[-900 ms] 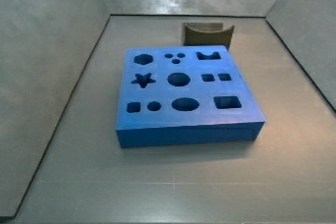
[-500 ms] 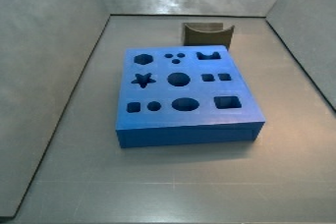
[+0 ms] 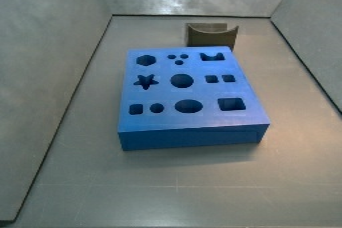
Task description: Insert the rectangle object.
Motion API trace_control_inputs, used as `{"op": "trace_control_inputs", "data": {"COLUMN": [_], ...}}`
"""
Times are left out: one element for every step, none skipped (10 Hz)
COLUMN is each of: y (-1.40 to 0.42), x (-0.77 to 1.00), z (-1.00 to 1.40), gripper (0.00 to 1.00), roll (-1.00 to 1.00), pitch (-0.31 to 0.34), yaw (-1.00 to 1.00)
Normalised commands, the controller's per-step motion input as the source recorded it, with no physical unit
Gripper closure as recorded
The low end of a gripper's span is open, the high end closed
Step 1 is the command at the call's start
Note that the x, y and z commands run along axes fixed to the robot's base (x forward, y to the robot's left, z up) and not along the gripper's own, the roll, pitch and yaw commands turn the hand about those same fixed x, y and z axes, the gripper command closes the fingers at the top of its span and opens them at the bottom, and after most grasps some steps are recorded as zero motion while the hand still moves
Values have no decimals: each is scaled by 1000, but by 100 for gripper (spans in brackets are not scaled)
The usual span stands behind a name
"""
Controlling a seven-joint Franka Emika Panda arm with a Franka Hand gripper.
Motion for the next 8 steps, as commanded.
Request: {"op": "trace_control_inputs", "data": {"y": [-177, -203, -200, -174, -140, -143, -120, -114], "x": [360, 480, 500, 480, 451, 491, 469, 489], "z": [-71, -94, -146, -240, -366, -323, -394, -417], "gripper": [100, 100, 100, 100, 100, 100, 100, 100], "roll": [0, 0, 0, 31, 96, 73, 106, 116], "pitch": [0, 0, 0, 0, 0, 0, 0, 0], "yaw": [-666, -549, -531, -563, -600, -563, -597, -583]}}
